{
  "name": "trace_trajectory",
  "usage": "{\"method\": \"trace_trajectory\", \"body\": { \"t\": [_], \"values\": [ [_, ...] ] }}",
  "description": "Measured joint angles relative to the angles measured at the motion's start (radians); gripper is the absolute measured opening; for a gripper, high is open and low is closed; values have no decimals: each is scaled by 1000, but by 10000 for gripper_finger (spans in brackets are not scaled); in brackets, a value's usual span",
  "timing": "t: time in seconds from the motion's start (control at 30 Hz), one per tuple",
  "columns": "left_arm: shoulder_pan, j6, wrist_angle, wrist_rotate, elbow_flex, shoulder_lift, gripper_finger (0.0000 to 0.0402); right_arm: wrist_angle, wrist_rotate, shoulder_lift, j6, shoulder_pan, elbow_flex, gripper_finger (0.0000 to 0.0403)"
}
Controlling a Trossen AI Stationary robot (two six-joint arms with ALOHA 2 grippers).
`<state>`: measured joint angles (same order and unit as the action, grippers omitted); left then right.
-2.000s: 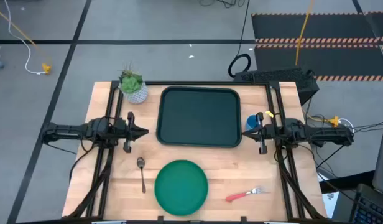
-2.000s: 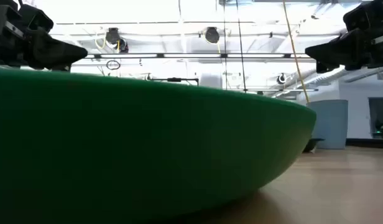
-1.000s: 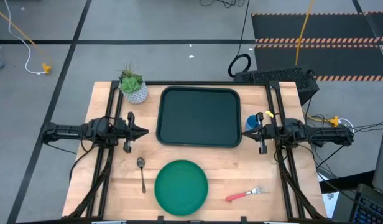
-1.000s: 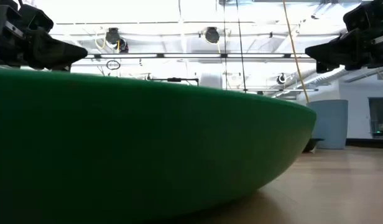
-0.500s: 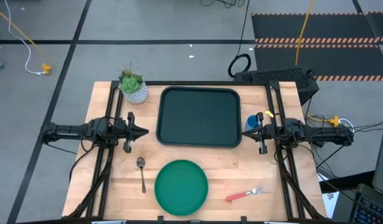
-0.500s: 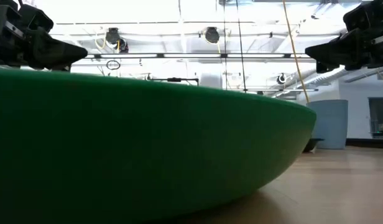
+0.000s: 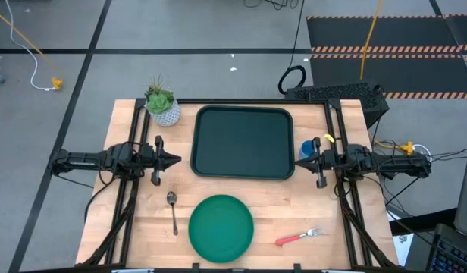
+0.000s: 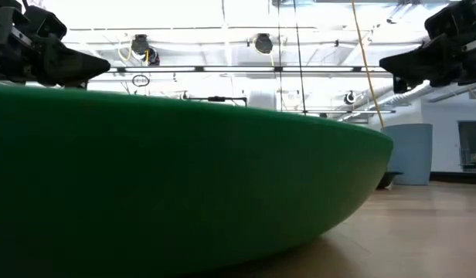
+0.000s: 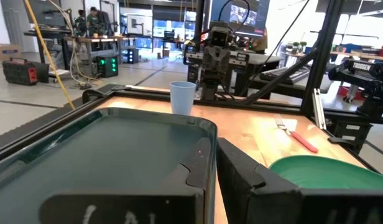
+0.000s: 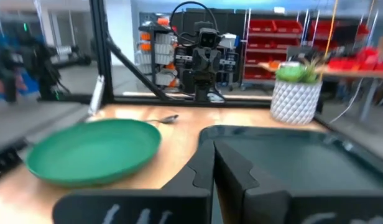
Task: Pick and place plate/cup/fork/spoon on tray
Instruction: Put the blue cup on the black tray
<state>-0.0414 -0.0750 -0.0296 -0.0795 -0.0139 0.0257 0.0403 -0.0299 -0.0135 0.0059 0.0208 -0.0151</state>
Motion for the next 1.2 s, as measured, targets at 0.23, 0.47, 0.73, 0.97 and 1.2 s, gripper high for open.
{"method": "trace_trajectory", "body": {
  "t": [0.23,0.47,0.73,0.97,1.2],
  "values": [
    [0,0,-1,0,0,0,31,14,1,0,98,0,0,0],
    [0,0,-4,-2,0,0,31,221,-28,0,89,0,-47,0],
    [1,0,-34,-3,0,0,31,76,-25,-109,25,1,-378,0],
    [1,0,-33,-2,0,0,31,-186,-22,-324,11,1,-744,0],
    [1,0,-34,-2,0,0,31,-532,90,-570,71,1,-1067,0]
  ]
}}
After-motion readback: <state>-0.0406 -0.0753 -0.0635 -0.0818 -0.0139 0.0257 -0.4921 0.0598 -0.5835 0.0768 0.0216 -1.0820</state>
